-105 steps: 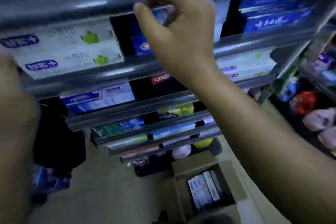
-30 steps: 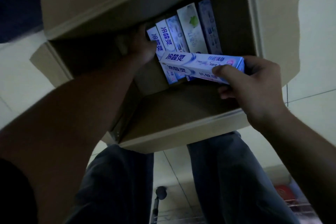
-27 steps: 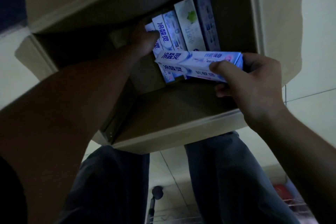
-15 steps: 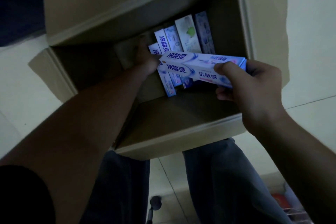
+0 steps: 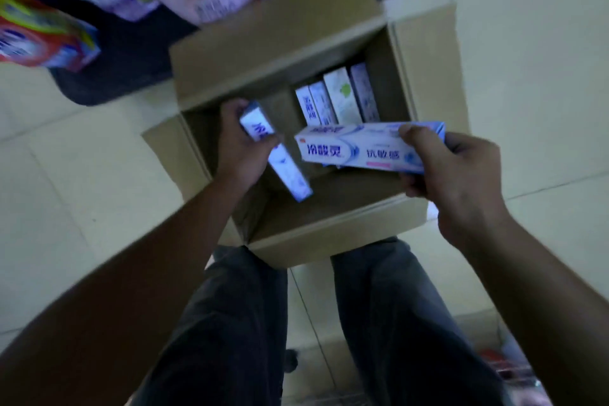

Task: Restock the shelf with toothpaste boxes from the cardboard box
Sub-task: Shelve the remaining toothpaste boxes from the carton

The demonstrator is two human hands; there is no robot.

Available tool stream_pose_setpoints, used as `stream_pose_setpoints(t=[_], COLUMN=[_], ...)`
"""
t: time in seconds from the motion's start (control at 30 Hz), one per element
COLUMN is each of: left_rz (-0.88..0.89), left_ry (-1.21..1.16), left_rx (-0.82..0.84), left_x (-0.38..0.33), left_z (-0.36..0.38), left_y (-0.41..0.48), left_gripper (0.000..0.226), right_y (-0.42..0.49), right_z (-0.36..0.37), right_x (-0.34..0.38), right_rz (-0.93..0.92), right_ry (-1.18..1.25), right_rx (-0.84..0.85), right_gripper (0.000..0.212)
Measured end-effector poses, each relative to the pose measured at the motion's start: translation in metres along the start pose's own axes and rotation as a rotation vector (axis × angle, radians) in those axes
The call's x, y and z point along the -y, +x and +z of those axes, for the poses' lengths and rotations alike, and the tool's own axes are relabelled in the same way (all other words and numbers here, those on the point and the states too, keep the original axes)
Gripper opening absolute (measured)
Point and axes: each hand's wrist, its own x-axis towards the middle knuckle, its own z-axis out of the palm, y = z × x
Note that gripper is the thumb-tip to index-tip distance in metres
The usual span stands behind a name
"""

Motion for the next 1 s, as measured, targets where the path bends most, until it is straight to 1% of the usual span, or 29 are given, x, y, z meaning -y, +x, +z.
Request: stream_pose_setpoints(t=[0.1,0.2,0.3,0.37,0.43,0.5,0.53,0.63,0.67,0.7,0.73,0.77,0.8,0.87,0.9,1.0], left_rz=[0.012,-0.023,-0.008,0.033,0.046,0.043,0.047,0.082,0.103,0.119,0.132,0.142,0.155,0.217,0.254,0.348], left_ry=[-0.075,-0.159,-0.229,-0.273,-0.276,-0.299,-0.320,-0.355,-0.369,-0.375,-0.383,-0.396,-0.411,-0.449,-0.459,-0.496], left_rx=[-0.117,-0.152,-0.189,-0.236,-0.256,-0.252,-0.255,-0.273,-0.254,-0.219,-0.194,-0.179,-0.171,-0.169,-0.155,-0.147], left_x=[-0.069,-0.144,-0.220,-0.272,-0.326,-0.373,-0.392,-0.444,-0.461,-0.472,-0.484,-0.496,-0.506,-0.530,-0.540,-0.569], left_z=[-0.059,-0.116,-0.160,-0.188,-0.214,-0.240,-0.252,-0.292,-0.306,-0.318,-0.330,-0.340,-0.348,-0.367,-0.377,-0.400], left_y=[-0.046,-0.086,-0.123,-0.150,-0.178,-0.206,-0.221,-0.259,-0.273,-0.284,-0.296,-0.308,-0.318,-0.342,-0.353,-0.378], left_gripper=[0.057,0.049,0.024,0.011,0.017,0.016,0.013,0.016,0.024,0.037,0.044,0.044,0.037,0.014,0.016,0.031], right_y=[-0.041,-0.087,-0.133,-0.167,-0.202,-0.234,-0.249,-0.292,-0.308,-0.322,-0.336,-0.347,-0.358,-0.386,-0.400,-0.440], right_z=[-0.017,-0.036,-0.052,-0.061,-0.070,-0.079,-0.084,-0.097,-0.102,-0.106,-0.111,-0.114,-0.118,-0.125,-0.128,-0.135], right_x=[0.056,0.121,0.186,0.231,0.272,0.307,0.322,0.367,0.383,0.395,0.408,0.419,0.429,0.453,0.465,0.495], right_rz=[-0.059,-0.108,-0.172,-0.227,-0.296,-0.359,-0.375,-0.444,-0.478,-0.499,-0.523,-0.549,-0.573,-0.620,-0.647,-0.725], right_ry=[0.008,0.059,0.081,0.108,0.107,0.097,0.106,0.129,0.133,0.142,0.149,0.150,0.139,0.123,0.124,0.139], right_rx=[0.051,0.097,0.156,0.205,0.236,0.243,0.250,0.272,0.272,0.269,0.266,0.269,0.271,0.282,0.287,0.322], right_gripper=[0.040,0.050,0.058,0.068,0.079,0.083,0.083,0.070,0.070,0.070,0.070,0.071,0.071,0.072,0.073,0.082])
